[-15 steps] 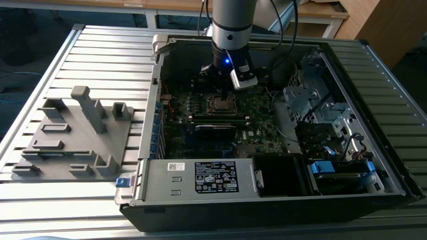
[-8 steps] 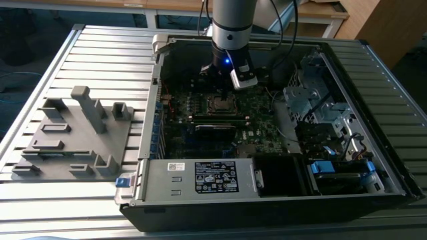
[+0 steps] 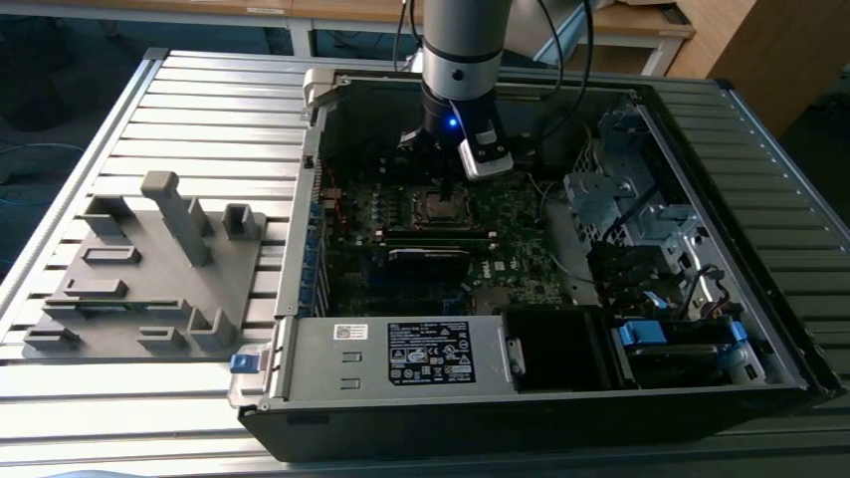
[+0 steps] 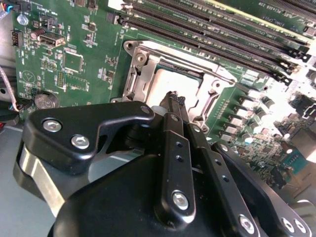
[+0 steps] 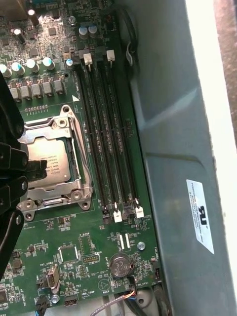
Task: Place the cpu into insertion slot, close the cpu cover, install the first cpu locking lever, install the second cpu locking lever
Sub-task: 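Install the second cpu locking lever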
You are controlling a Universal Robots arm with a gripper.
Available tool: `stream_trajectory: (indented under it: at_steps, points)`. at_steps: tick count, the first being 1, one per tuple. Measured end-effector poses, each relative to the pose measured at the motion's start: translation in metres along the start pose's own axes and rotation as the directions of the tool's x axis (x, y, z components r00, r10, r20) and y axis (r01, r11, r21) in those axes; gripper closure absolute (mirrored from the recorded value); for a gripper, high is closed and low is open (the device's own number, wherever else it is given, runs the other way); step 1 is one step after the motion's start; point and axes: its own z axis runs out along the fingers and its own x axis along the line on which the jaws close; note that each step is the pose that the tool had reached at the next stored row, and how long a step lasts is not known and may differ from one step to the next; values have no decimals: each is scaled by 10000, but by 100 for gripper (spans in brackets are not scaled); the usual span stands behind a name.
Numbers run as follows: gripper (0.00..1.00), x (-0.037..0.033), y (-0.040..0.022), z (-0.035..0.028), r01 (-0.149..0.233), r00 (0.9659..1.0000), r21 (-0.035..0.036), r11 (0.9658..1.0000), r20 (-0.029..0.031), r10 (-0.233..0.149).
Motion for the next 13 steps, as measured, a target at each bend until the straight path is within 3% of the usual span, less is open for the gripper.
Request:
stream_trajectory:
  at_steps: [2, 4, 13]
  points:
    - [90, 0, 0, 0, -1, 10000, 0, 10000, 0, 1]
    - [90, -8, -38, -2, -2, 10000, 0, 10000, 0, 2]
    - [90, -10, -49, -2, -1, 10000, 0, 10000, 1, 1]
